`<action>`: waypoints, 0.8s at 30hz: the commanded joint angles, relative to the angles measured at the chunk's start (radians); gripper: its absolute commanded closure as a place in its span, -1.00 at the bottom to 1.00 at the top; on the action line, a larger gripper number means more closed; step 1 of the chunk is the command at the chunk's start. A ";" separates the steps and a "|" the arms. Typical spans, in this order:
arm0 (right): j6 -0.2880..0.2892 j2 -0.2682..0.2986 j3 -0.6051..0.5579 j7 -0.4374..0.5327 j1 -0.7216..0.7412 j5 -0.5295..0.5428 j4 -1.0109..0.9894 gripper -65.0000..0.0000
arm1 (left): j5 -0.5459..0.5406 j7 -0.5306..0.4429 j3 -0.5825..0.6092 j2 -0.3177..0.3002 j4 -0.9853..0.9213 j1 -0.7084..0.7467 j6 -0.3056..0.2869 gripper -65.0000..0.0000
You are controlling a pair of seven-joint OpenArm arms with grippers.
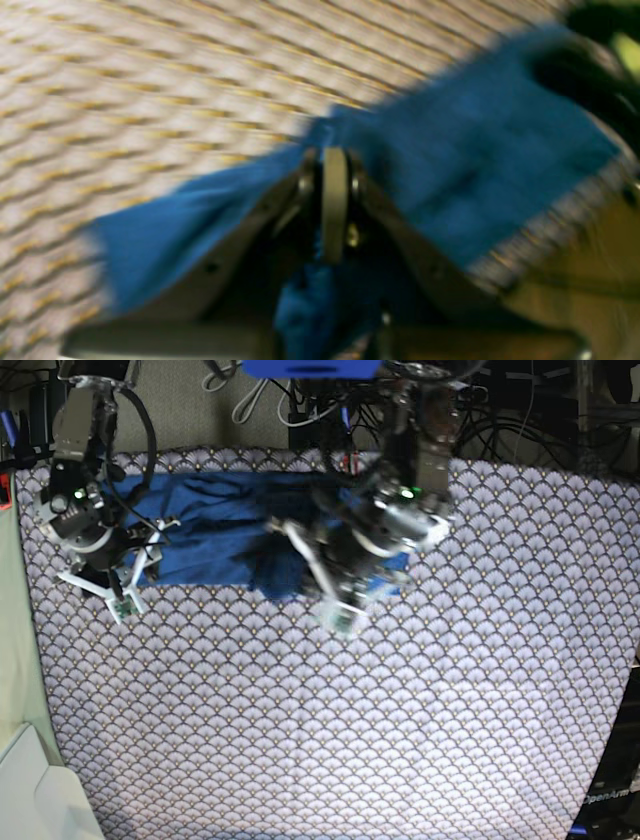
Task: Fold the T-shirt properly
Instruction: 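Press the folded half flat with the left gripper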
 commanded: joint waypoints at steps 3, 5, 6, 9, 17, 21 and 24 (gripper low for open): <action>0.000 0.005 0.002 0.015 0.010 0.006 0.016 0.07 | -0.004 -0.012 -0.060 0.003 0.014 -0.021 -0.003 1.00; 0.000 0.005 0.002 0.017 0.010 0.006 0.015 0.07 | -0.011 -0.012 -0.101 -0.014 0.014 -0.021 -0.003 0.99; 0.000 0.005 0.002 0.017 0.010 0.006 0.015 0.07 | -0.013 -0.012 -0.106 -0.020 0.014 -0.021 -0.003 0.99; 0.000 0.003 0.002 0.018 0.010 0.006 0.015 0.07 | -0.014 -0.012 -0.112 -0.032 0.016 -0.013 -0.008 0.99; 0.000 0.003 0.002 0.018 0.010 0.006 0.015 0.07 | -0.082 -0.012 -0.086 -0.031 0.016 0.000 -0.012 0.98; 0.000 0.003 0.002 0.015 0.010 0.006 0.015 0.07 | -0.202 -0.011 -0.043 -0.035 0.013 0.000 -0.012 0.97; 0.000 0.003 0.002 0.015 0.010 0.006 0.015 0.07 | -0.274 -0.011 0.034 -0.071 -0.007 -0.009 -0.011 0.85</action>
